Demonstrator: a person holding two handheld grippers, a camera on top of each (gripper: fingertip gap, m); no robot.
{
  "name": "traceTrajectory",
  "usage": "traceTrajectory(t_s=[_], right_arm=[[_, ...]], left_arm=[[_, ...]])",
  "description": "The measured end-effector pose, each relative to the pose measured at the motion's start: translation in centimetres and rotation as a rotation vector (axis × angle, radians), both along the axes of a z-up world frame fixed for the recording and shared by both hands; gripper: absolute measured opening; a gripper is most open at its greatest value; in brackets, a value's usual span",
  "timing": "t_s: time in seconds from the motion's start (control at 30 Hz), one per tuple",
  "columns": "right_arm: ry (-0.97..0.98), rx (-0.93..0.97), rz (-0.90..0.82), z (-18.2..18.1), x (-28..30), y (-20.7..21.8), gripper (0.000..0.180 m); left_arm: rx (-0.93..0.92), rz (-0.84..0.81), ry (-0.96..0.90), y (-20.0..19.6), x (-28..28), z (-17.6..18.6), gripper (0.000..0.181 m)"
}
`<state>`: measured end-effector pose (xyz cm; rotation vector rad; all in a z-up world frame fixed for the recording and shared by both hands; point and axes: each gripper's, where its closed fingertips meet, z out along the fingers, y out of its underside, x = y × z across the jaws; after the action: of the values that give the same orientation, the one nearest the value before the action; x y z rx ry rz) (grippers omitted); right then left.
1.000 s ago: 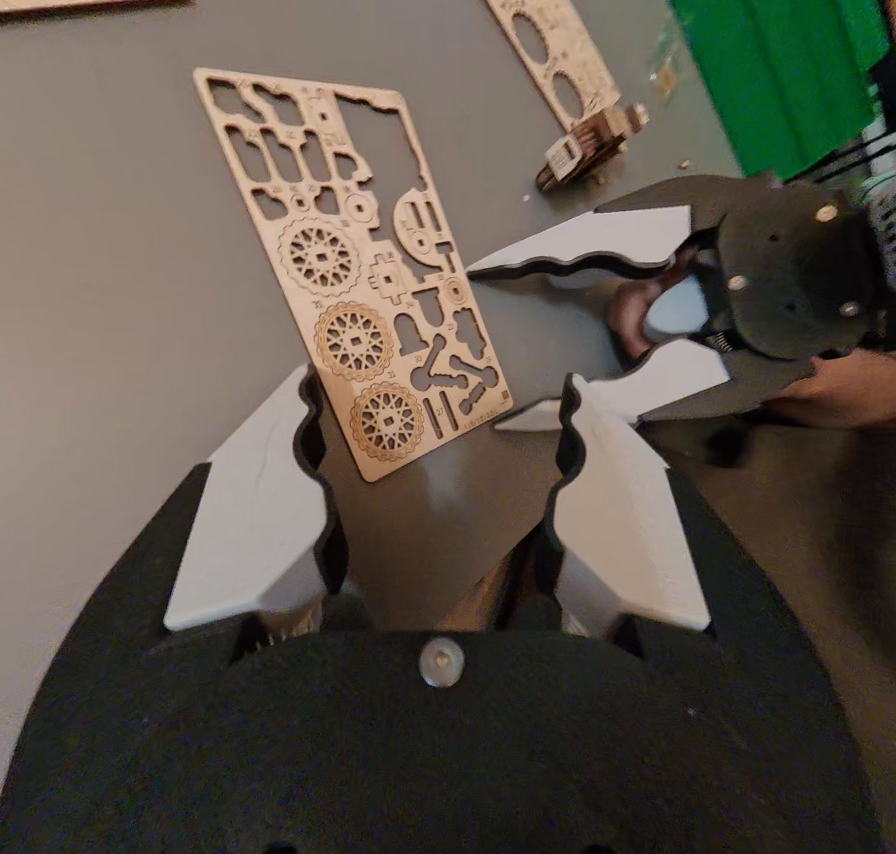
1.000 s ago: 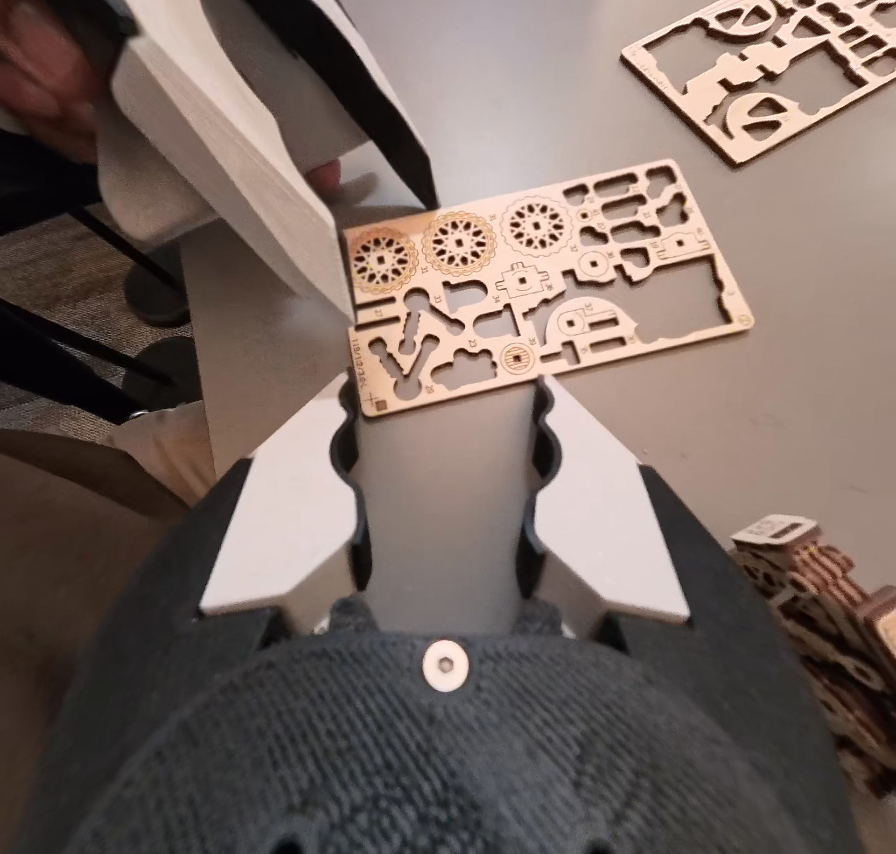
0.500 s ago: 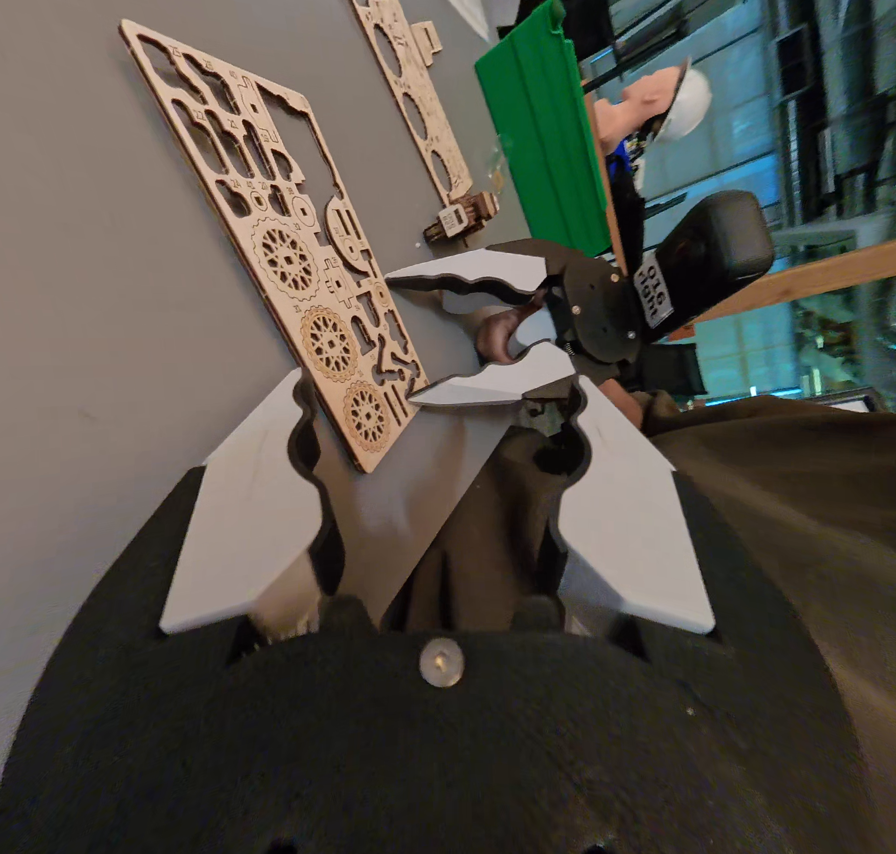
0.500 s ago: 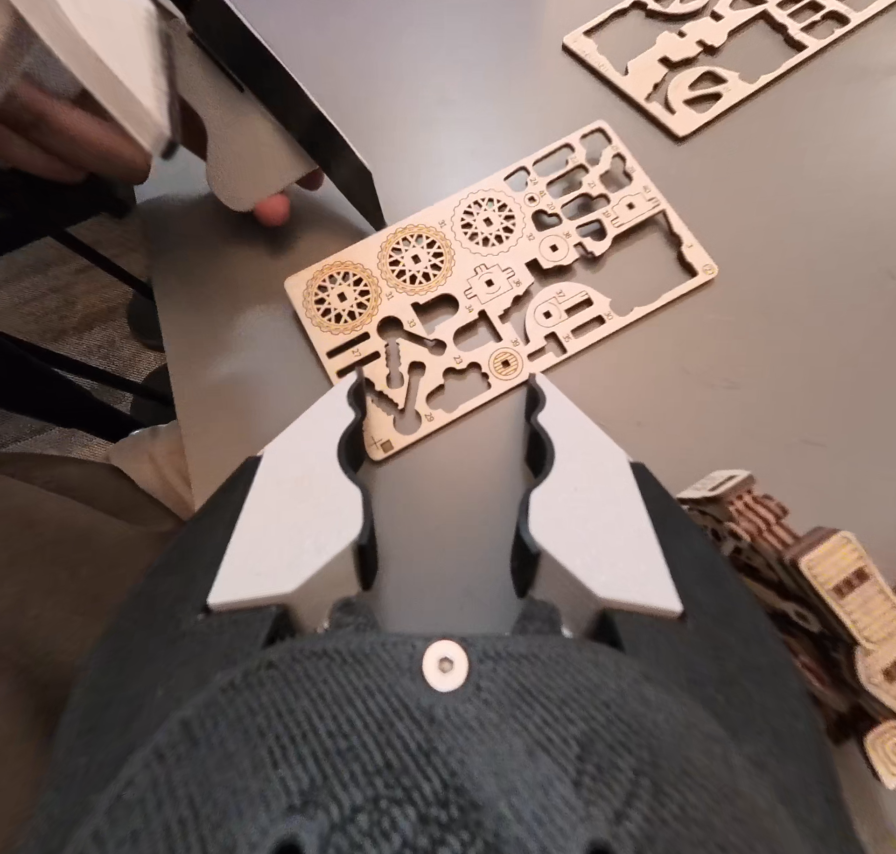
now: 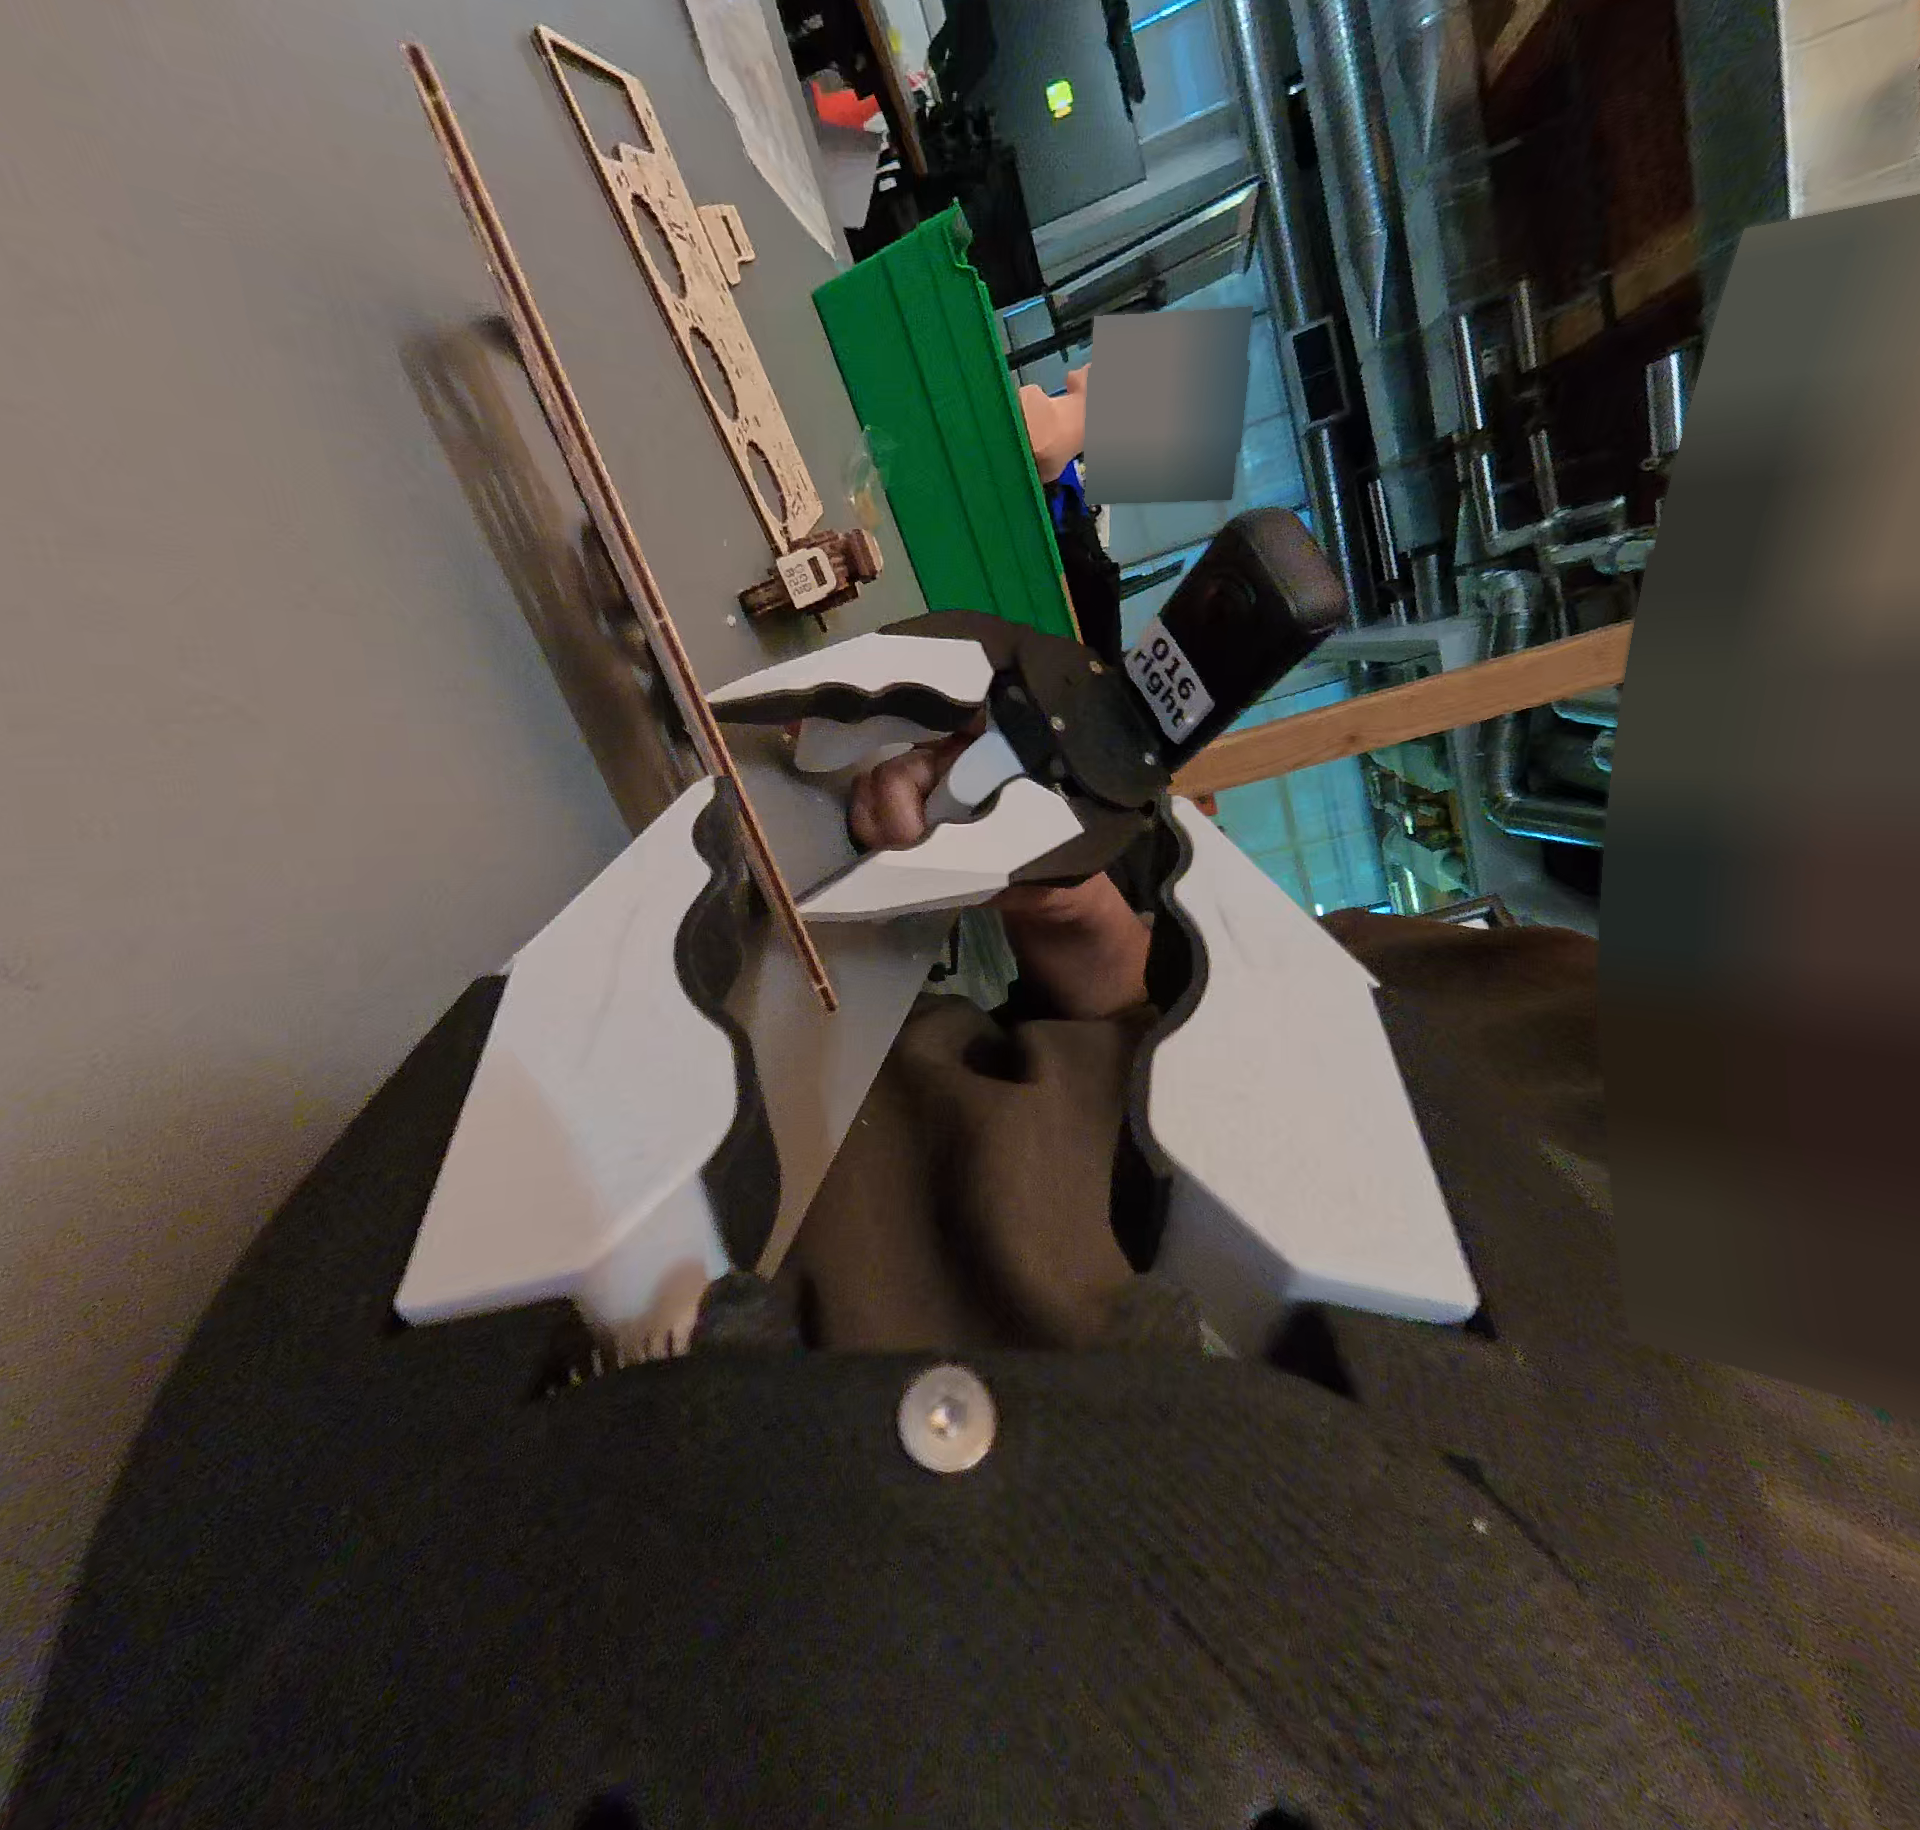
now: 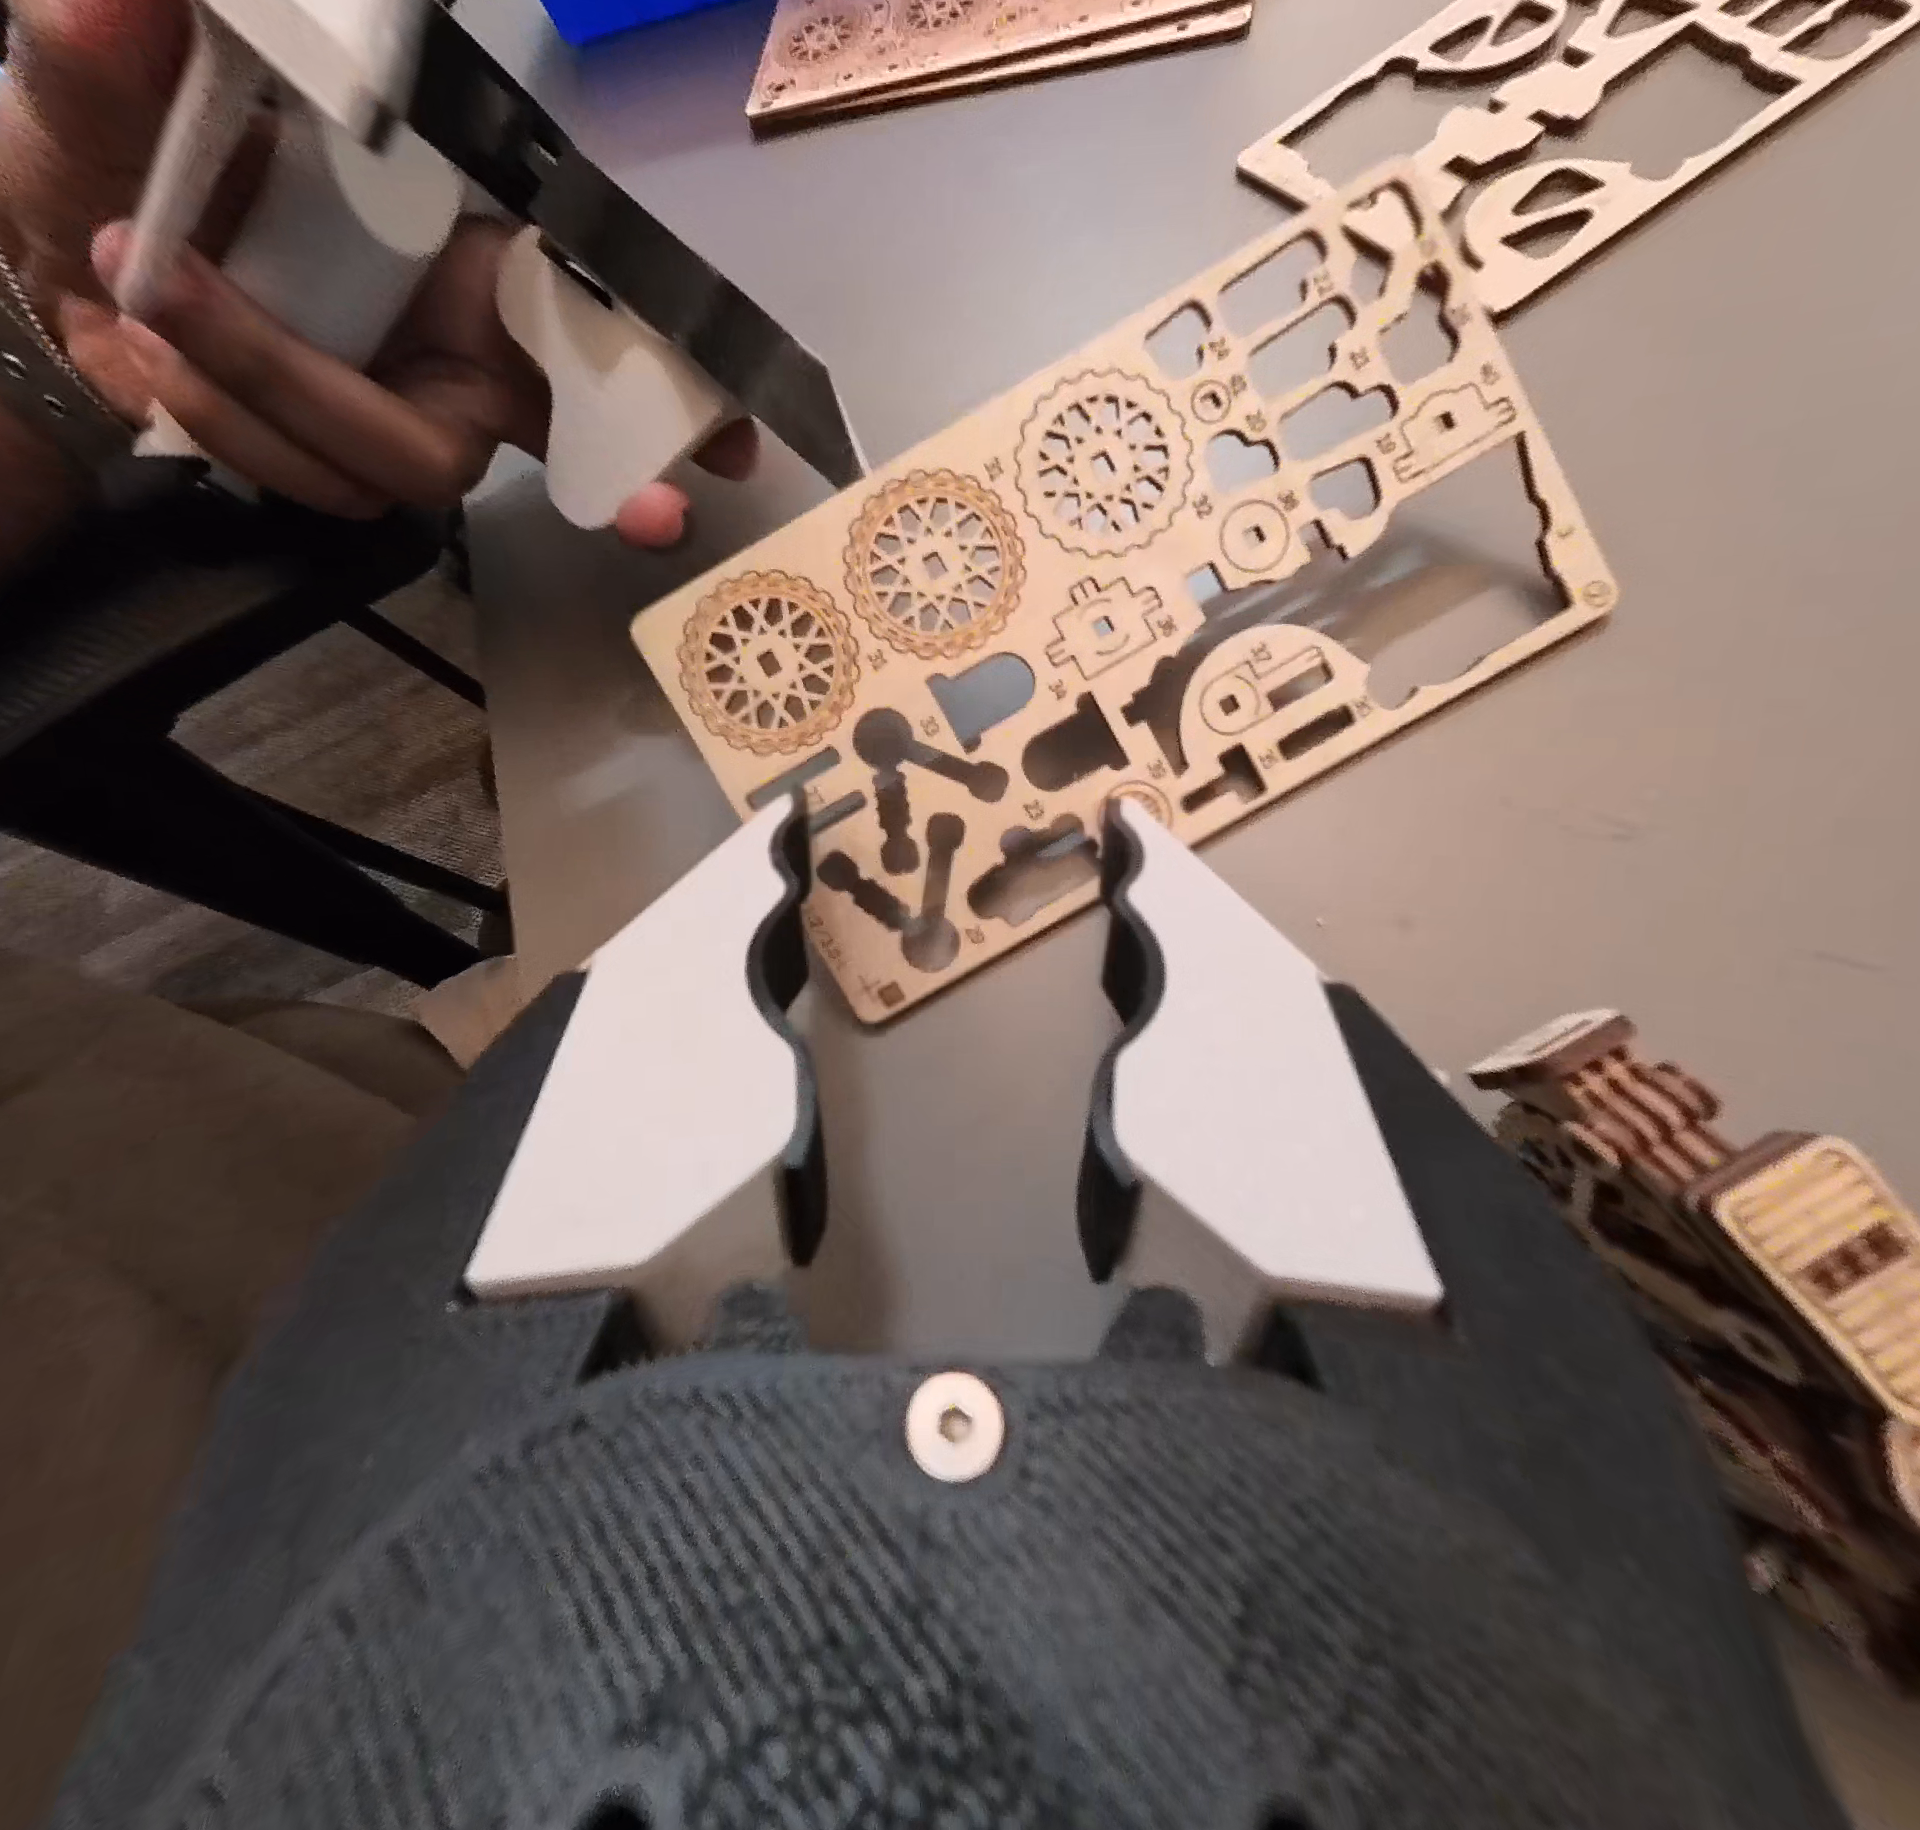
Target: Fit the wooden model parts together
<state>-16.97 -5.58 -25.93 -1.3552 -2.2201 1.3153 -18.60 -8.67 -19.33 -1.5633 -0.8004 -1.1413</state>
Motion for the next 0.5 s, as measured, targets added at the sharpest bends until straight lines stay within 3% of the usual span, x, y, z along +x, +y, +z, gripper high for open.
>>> traceTrajectory(t_s=[0.33, 0.5], right_arm=[[0.016, -0.073, 0.044, 0.92, 0.38, -0.96, 0.051], [0.027, -0.061, 0.043, 0.95, 0.36, -0.95, 0.052]], left_arm=[[0.066, 0.035, -0.056, 1.0, -0.02, 0.74, 0.061], [0.071, 0.038, -0.061, 1.02, -0.01, 0.78, 0.061]])
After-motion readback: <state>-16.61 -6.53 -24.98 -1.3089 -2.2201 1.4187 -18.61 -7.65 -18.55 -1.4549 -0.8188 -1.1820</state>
